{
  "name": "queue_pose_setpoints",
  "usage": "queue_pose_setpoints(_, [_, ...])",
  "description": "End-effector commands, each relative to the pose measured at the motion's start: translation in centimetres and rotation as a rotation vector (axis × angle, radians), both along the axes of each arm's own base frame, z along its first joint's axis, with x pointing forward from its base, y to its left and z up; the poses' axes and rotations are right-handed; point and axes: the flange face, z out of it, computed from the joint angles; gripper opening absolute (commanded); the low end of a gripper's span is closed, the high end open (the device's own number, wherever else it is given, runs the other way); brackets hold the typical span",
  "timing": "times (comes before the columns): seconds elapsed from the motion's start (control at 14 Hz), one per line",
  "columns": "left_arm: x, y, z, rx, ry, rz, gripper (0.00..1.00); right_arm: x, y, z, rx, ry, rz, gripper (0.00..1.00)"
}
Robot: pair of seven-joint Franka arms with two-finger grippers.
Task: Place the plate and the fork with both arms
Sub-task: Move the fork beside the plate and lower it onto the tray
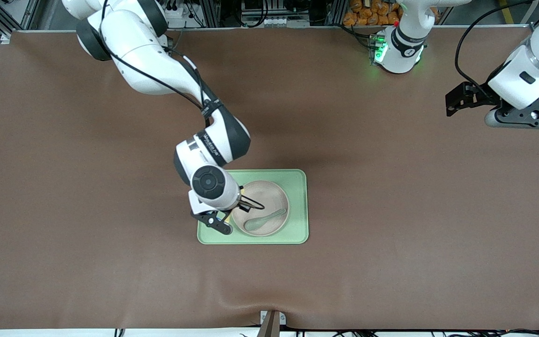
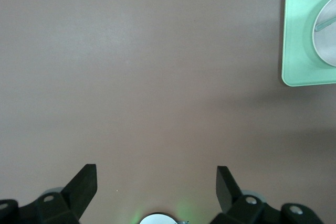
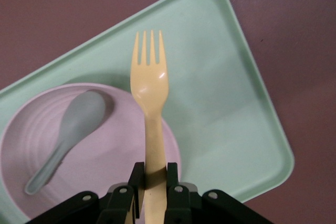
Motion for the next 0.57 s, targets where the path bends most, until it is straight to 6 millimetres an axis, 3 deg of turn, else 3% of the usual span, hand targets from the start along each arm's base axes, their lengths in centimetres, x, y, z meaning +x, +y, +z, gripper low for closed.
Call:
queue_pose_setpoints(0.0, [-0.3, 0.3, 0.6, 0.015, -0.012, 0.019, 1.00, 0.2, -2.1, 0.5, 0.003, 0.047, 0.106, 0.05])
queue_pose_setpoints(0.5, [0.0, -0.5, 0.0, 0.009, 0.001, 0.023, 1.00, -1.4, -5.7, -4.1, 0.001, 0.022, 0.194, 0.05])
